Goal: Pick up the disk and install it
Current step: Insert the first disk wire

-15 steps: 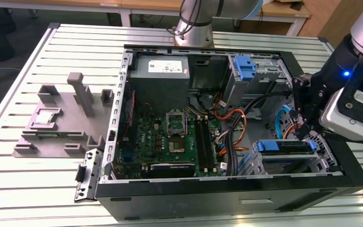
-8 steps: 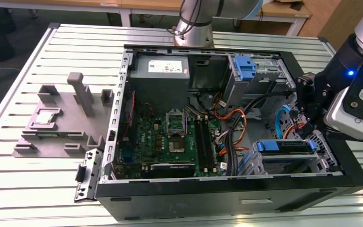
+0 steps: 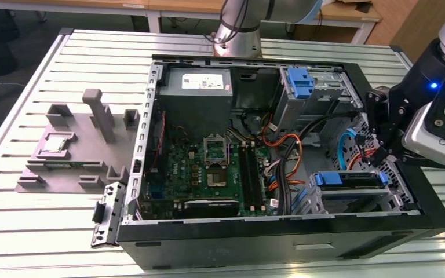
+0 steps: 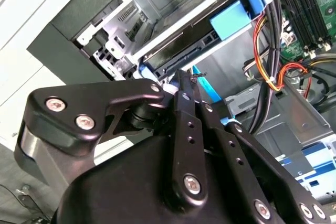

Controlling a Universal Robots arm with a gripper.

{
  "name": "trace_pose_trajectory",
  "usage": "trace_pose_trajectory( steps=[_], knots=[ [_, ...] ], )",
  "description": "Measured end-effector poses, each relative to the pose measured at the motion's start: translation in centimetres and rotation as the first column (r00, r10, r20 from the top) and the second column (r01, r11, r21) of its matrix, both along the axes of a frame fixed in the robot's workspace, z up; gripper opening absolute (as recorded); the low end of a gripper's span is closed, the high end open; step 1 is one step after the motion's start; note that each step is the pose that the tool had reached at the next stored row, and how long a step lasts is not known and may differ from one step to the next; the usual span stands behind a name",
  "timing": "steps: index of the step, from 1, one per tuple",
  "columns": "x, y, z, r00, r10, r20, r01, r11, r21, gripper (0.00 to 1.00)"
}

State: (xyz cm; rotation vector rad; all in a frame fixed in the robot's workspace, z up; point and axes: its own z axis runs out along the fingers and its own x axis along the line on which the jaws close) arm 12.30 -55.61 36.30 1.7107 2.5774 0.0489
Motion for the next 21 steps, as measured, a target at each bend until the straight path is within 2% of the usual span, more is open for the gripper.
trace_pose_trajectory(
  steps=[21],
  knots=[
    [1.52,1.4,-0.06,0.9997,0.023,0.0,-0.023,0.9997,0.0001,0.1]
  ],
)
